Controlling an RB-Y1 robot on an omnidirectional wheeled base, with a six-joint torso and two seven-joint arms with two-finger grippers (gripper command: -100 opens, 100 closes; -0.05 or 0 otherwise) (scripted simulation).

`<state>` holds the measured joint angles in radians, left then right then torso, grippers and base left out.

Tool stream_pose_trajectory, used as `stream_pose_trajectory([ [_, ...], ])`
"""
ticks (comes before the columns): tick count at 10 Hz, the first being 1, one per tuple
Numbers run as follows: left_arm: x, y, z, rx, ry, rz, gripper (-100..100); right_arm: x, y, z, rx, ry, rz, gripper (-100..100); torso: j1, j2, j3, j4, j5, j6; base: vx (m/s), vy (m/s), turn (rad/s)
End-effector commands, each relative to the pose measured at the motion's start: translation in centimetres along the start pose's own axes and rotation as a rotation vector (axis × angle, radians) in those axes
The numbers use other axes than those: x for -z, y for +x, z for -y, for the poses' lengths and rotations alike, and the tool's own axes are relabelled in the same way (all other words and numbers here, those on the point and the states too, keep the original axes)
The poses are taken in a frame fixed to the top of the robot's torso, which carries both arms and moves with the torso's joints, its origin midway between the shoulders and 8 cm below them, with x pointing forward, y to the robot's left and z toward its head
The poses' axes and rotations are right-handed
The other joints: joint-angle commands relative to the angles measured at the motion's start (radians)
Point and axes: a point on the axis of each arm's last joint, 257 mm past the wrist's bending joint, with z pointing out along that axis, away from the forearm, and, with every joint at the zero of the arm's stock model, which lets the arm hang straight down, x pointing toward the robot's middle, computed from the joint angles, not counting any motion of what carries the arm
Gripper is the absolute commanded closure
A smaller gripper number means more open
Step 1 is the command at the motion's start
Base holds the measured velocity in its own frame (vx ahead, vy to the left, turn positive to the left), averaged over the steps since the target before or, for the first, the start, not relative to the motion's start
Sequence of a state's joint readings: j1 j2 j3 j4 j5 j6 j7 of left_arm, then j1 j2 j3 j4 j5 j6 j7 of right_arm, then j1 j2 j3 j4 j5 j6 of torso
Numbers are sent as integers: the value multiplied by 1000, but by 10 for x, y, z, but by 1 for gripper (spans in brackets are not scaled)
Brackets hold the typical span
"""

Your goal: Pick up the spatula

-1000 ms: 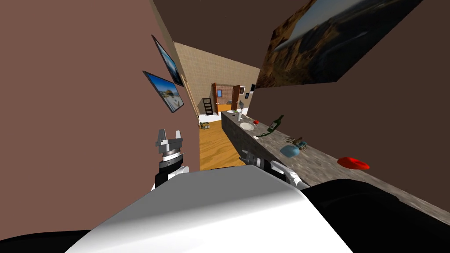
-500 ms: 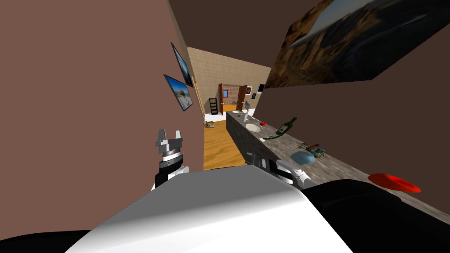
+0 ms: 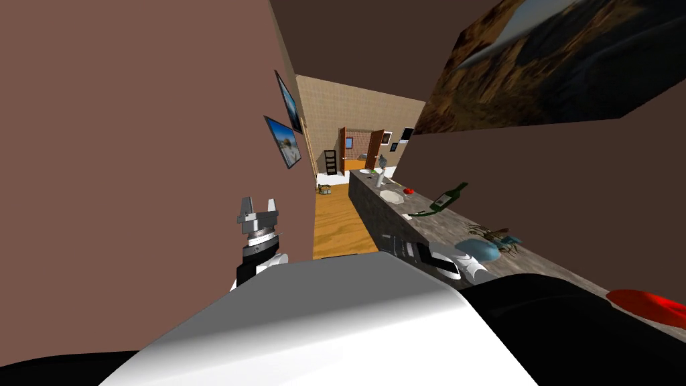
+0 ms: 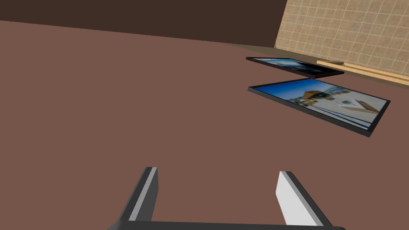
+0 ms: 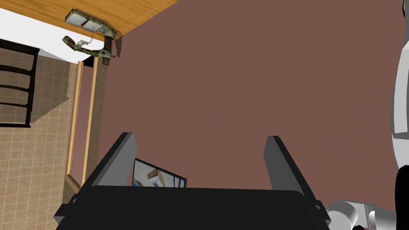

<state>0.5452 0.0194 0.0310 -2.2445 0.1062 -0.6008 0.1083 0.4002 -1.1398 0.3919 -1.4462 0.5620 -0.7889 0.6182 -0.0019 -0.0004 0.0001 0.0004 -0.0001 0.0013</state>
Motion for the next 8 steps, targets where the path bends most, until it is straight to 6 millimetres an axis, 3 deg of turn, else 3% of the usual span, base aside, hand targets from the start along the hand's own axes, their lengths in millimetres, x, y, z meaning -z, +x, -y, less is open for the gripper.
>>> stream_pose_trajectory([
  [1,0,0,0,0,0,0,0,7,12,9,43,-9,-35,-100,0,0,0,0,0,0,4,39,134],
  [2,0,0,0,0,0,0,0,13,24,13,31,6,-60,-100,0,0,0,0,0,0,-3,17,3],
  [3,0,0,0,0,0,0,0,33,41,24,103,-8,-138,-100,-2,1,0,0,-1,1,6,36,172],
  [5,0,0,0,0,0,0,0,39,52,28,92,5,-161,-100,-1,0,0,0,-1,0,9,19,97],
  [6,0,0,0,0,0,0,0,64,70,42,158,-6,-245,-100,-2,0,0,0,-1,1,13,25,222],
  [8,0,0,0,0,0,0,0,68,75,44,152,1,-257,-100,-2,0,0,0,-1,1,11,16,54],
])
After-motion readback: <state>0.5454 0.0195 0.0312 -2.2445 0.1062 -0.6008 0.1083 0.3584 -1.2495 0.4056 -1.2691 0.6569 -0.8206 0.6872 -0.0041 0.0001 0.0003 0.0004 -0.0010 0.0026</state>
